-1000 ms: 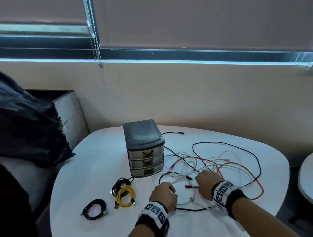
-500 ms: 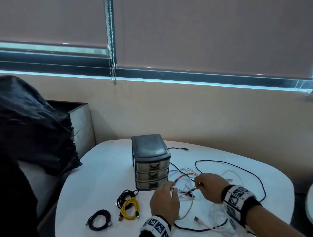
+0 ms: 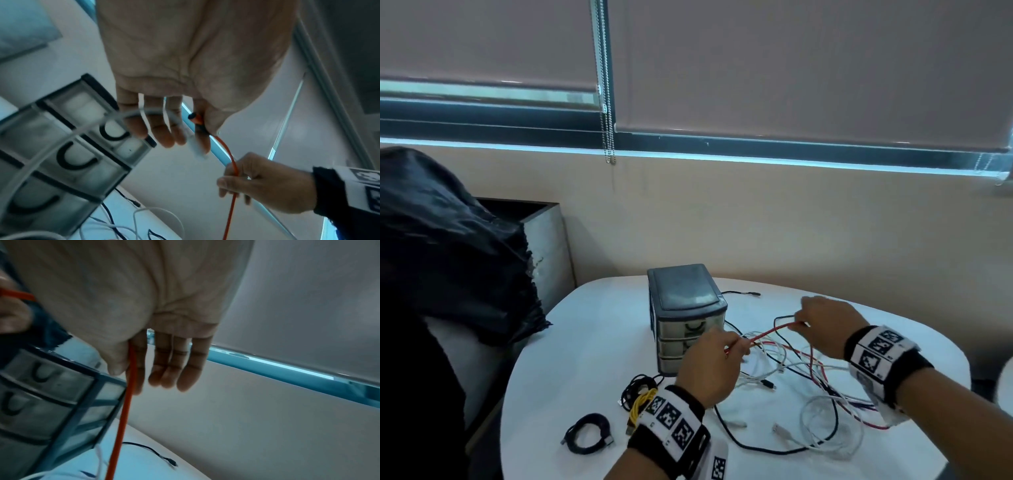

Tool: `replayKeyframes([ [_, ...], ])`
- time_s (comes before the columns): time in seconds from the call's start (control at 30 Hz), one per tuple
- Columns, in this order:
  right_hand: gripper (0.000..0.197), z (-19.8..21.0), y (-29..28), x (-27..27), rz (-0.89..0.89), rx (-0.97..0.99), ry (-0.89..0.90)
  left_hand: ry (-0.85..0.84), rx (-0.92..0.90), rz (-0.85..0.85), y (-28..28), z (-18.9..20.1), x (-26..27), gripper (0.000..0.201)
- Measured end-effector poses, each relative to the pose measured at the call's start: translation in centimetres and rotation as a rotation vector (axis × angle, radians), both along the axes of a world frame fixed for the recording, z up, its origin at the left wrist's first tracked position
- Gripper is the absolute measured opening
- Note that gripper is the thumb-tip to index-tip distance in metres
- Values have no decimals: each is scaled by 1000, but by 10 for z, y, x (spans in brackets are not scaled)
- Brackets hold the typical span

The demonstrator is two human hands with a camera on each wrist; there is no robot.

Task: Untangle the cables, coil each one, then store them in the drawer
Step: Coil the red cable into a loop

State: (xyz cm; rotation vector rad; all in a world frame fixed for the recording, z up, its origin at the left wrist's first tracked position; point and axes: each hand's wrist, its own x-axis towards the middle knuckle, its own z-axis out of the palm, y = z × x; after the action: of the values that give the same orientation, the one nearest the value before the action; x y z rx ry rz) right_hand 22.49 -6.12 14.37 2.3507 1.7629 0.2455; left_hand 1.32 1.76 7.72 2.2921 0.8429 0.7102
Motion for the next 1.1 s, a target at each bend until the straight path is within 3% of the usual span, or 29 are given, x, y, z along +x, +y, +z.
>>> replayKeyframes([
  [0.13, 34, 17, 8, 15, -189, 159, 130, 140, 31, 20, 3, -13, -10, 34],
  [0.23, 21, 41, 16, 15, -190, 319, 325, 179, -64, -16, -1, -26, -9, 33],
  [0.3, 10, 55, 18, 9, -186, 417, 290, 172, -89, -32, -6, -32, -9, 34],
  [0.43, 17, 84, 16, 12, -191, 676, -19, 171, -165, -84, -16, -41, -17, 35],
  [0.57, 18, 107, 8, 31, -139, 952, 98, 287, -270, -82, -18, -57, -33, 31],
  [0.63, 19, 108, 6, 34, -113, 914, 139, 291, -407, -110, -19, -59, -37, 26],
  [0.77, 21, 85, 4, 29, -54, 666, 327, 104, -723, -211, -22, -49, -36, 22],
  [0.93, 25, 33, -5, 7, -101, 319, 287, -208, -920, -98, -21, -16, -35, 25],
  [1.03, 59, 0, -8, -26, 187, 610, 333, -187, -831, -121, -17, 5, -33, 29],
  [1.1, 58, -10, -9, -56, 361, 640, 436, -167, -799, -163, -18, 18, -30, 31],
])
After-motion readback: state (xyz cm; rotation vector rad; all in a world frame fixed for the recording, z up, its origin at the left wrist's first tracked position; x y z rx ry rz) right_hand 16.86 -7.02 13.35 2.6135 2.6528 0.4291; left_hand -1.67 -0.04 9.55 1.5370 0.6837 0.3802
